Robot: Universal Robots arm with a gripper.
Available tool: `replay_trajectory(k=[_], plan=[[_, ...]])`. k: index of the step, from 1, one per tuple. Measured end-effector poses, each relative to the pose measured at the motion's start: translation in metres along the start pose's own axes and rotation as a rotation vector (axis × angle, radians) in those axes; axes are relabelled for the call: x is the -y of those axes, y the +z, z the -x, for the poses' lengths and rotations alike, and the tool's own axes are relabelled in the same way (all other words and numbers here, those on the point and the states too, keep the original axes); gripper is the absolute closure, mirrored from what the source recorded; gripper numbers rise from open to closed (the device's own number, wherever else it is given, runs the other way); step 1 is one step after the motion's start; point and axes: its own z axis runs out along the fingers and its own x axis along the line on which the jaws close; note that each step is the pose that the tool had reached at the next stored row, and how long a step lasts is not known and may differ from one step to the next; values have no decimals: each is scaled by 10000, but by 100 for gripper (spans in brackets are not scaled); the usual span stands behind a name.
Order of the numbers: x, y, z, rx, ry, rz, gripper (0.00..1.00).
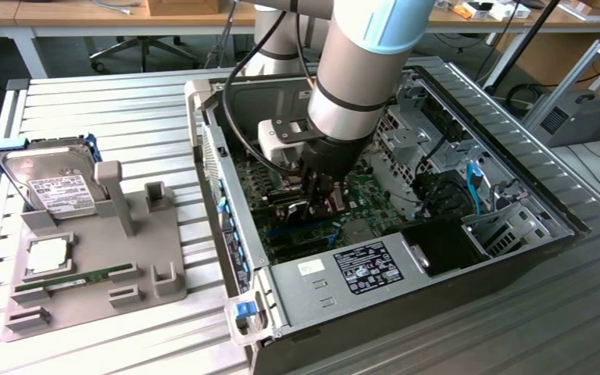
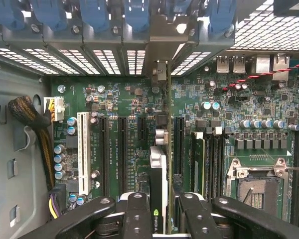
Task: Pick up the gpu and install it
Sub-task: 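Insert the gpu into the slot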
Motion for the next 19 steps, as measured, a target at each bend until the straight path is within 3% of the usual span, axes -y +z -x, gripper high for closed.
replay_trajectory(k=[8,12,19], plan=[[0,-10,1,4,0,-1,73],[1,-10,-2,-43,-1,2,73],[-6,20,-4,-52,0,1,73]])
